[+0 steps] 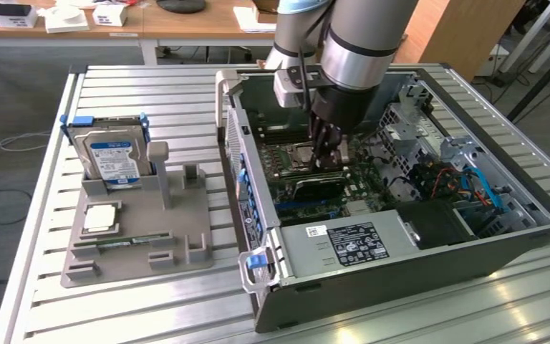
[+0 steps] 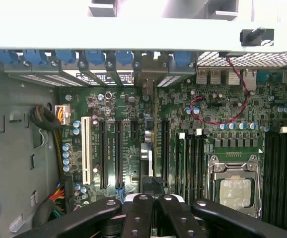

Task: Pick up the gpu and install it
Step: 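Press down on the gpu until it lock into place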

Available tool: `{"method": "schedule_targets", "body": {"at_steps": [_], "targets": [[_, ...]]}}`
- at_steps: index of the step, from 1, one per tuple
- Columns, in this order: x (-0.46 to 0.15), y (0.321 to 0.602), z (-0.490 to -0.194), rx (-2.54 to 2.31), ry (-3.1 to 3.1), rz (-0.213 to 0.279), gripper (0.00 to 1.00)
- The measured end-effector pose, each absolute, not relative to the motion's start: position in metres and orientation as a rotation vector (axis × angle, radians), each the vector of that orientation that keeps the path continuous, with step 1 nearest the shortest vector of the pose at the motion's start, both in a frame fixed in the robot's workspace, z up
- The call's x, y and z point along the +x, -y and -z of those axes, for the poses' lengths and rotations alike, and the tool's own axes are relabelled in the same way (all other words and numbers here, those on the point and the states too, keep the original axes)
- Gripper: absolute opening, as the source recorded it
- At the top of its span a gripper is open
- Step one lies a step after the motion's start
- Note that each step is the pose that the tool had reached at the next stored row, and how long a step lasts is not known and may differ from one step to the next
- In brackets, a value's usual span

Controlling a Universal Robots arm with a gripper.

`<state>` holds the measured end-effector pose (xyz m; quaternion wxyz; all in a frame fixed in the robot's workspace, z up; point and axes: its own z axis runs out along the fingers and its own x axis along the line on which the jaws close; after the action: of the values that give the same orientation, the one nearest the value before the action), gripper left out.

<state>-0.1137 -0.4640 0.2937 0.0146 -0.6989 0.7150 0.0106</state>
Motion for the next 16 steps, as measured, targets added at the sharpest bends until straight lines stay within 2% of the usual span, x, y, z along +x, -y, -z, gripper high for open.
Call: {"method": "schedule_targets", "body": {"at_steps": [16], "targets": [[-0.1152,0.4640,-0.2934,-2.175,-2.226,-0.033,0.11]]}}
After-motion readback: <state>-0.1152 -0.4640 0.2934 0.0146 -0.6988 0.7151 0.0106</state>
